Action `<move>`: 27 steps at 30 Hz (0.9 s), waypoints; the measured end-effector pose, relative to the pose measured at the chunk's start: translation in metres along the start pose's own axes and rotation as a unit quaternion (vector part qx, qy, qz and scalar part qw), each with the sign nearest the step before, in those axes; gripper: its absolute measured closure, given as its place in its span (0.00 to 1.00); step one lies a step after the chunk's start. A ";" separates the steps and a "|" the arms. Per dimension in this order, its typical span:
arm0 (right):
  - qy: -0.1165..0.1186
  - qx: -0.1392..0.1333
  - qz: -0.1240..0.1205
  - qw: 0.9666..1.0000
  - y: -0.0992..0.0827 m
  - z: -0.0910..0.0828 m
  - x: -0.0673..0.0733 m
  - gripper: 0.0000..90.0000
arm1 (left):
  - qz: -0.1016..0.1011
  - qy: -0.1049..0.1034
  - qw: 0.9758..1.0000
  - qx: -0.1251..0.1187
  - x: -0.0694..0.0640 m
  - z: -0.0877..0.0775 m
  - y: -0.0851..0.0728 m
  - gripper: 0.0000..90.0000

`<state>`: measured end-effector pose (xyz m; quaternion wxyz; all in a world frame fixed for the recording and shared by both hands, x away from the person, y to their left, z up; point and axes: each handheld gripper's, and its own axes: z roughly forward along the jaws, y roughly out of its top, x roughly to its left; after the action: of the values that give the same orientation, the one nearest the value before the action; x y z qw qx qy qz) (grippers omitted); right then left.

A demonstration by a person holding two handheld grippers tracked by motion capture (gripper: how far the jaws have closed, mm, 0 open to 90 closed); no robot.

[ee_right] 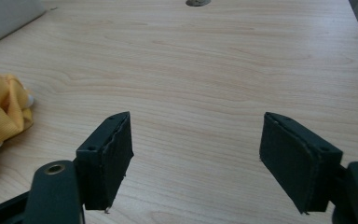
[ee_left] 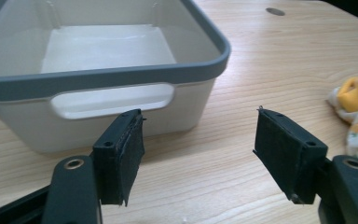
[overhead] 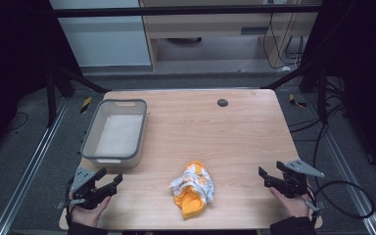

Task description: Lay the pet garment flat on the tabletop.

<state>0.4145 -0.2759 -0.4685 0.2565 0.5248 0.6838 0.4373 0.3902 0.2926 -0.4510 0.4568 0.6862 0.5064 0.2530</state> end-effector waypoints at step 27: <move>0.083 0.006 -0.037 0.996 0.017 0.001 0.038 0.37 | 0.072 -0.097 0.992 0.028 -0.040 0.010 0.016 0.52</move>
<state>0.4116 -0.2386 -0.4497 0.2112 0.4627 0.7243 0.4655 0.3914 0.2508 -0.4365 0.4644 0.7551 0.4157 0.2033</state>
